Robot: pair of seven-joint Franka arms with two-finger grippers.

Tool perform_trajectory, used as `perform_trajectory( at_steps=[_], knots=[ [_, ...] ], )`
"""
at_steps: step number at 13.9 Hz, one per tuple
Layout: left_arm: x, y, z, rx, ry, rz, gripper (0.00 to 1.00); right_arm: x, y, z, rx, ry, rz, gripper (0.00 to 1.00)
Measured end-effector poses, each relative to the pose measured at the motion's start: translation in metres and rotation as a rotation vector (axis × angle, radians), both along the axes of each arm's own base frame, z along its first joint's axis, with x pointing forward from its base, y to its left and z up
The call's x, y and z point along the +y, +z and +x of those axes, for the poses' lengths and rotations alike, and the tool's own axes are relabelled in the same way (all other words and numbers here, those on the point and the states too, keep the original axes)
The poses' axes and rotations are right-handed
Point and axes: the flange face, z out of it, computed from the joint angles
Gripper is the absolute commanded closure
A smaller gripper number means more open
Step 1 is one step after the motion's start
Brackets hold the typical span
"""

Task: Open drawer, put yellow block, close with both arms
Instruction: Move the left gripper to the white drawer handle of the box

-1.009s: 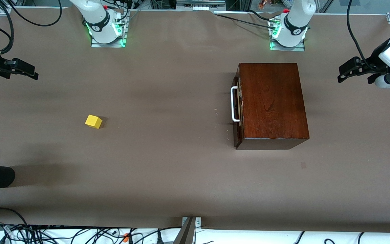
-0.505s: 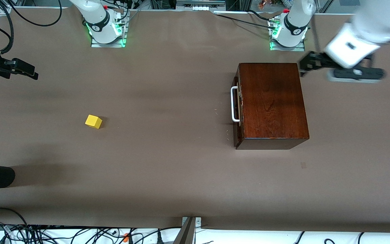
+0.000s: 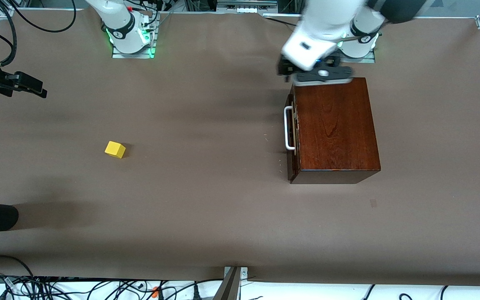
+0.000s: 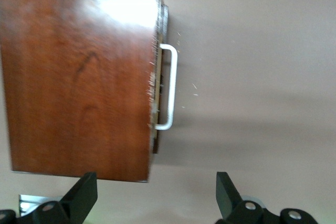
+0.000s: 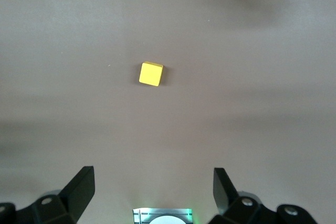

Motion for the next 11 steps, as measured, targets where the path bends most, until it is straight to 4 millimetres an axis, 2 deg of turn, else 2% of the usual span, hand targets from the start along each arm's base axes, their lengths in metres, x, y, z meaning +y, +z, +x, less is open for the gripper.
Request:
perform_trajectory(
  at_steps=[2, 4, 11],
  knots=[
    [-0.042, -0.028, -0.011, -0.009, -0.017, 0.061, 0.0, 0.0, 0.0, 0.0, 0.0, 0.0, 0.0, 0.0],
    [-0.061, -0.06, -0.01, -0.006, -0.046, 0.121, 0.0, 0.0, 0.0, 0.0, 0.0, 0.0, 0.0, 0.0],
    [-0.066, -0.157, 0.019, 0.02, -0.085, 0.261, 0.0, 0.0, 0.0, 0.0, 0.001, 0.0, 0.0, 0.0]
  ],
)
